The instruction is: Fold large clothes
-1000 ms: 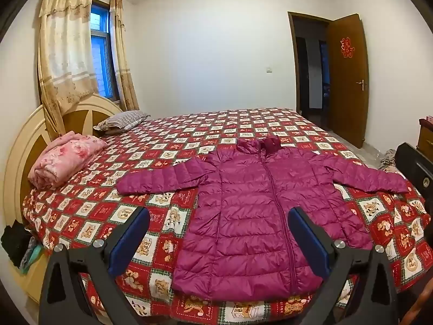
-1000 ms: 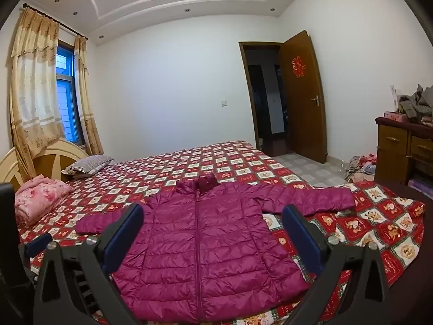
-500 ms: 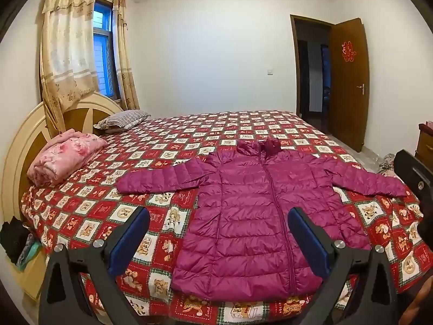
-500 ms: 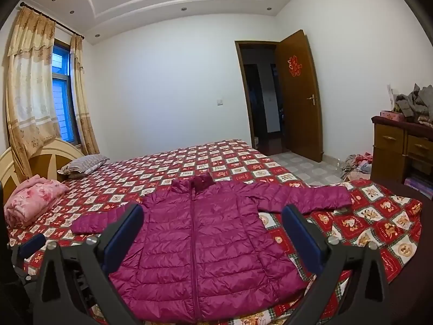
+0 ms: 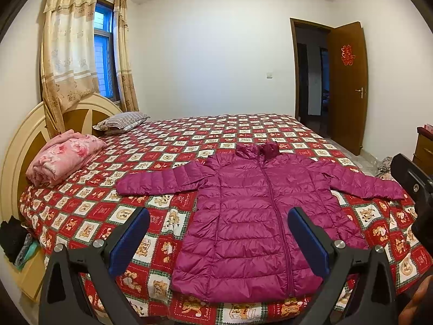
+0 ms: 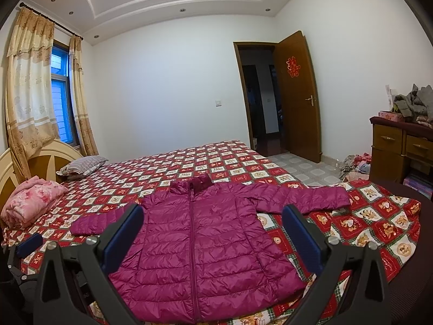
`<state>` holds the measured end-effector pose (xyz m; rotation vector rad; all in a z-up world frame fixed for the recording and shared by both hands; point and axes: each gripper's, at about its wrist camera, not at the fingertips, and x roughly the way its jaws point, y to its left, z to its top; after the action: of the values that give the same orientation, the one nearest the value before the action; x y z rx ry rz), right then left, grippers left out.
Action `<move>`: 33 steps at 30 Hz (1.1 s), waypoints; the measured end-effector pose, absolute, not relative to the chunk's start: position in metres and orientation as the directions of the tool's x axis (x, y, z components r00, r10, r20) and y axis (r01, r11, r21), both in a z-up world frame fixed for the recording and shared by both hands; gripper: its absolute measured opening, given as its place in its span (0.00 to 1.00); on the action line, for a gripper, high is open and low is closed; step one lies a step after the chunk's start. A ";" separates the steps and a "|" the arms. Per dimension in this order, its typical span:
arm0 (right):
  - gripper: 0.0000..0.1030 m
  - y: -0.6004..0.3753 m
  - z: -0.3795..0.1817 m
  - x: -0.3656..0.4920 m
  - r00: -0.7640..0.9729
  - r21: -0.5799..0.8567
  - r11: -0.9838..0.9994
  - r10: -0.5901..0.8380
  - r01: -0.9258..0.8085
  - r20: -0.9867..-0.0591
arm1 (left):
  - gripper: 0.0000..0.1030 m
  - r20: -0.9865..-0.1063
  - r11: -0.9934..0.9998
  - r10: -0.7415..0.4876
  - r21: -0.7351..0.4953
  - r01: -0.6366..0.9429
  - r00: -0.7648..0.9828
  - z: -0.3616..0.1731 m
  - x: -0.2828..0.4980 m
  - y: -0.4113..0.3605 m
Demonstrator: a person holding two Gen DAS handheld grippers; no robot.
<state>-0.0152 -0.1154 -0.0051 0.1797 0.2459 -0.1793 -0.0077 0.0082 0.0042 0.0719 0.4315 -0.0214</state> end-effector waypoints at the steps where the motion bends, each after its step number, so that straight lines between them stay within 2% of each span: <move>1: 1.00 -0.115 -0.005 -0.015 0.954 0.154 0.968 -0.153 0.197 -0.257 | 0.99 -0.419 0.997 -0.005 0.066 0.036 0.908 0.005 -0.008 0.008; 33: 1.00 -0.116 -0.005 -0.015 0.954 0.155 0.968 -0.154 0.198 -0.255 | 0.99 -0.419 0.998 -0.010 0.058 0.038 0.908 0.010 -0.008 0.008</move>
<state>-0.0154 -0.1162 -0.0050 0.1809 0.2443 -0.1797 -0.0082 0.0083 0.0097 0.0658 0.4324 -0.0246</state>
